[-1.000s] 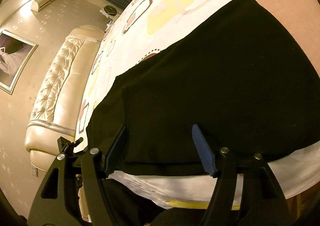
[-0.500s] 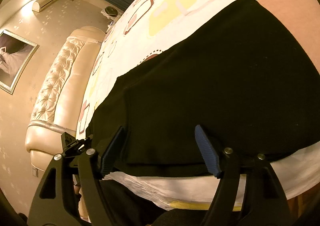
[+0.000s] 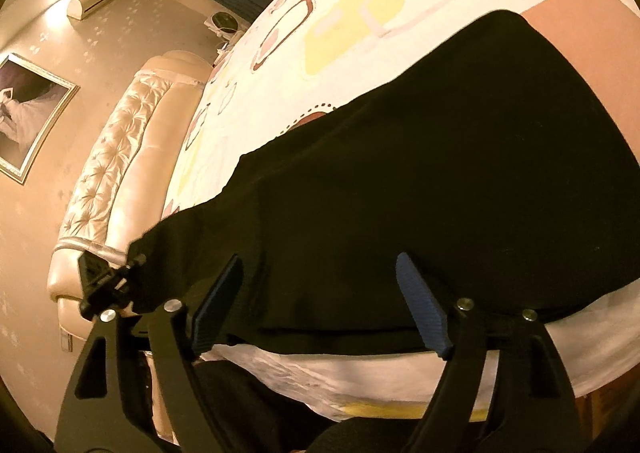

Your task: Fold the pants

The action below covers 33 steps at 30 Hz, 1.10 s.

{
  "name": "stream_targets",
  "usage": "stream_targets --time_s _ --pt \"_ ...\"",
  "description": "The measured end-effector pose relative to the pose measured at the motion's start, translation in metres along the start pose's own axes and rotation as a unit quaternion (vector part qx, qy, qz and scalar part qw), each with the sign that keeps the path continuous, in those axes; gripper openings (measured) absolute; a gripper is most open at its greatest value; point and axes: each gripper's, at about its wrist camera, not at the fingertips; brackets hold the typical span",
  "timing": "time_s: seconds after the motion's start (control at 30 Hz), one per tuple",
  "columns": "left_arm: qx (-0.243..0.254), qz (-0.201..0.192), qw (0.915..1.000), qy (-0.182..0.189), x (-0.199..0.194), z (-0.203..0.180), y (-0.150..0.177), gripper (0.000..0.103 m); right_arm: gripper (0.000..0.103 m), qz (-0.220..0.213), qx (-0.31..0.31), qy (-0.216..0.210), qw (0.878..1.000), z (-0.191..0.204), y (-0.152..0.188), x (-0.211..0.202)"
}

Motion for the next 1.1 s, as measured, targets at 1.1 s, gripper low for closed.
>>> stream_targets --time_s 1.1 --pt "0.147 0.035 0.9704 -0.188 0.161 -0.242 0.032 0.013 0.093 -0.075 0.034 -0.029 0.996 -0.005 -0.001 -0.036"
Point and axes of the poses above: each gripper's, at about its wrist camera, not at the fingertips, and x roughly the way its jaws point, z to its left, y to its underside, and after that the axes turned 14 degrees about z, right-handed
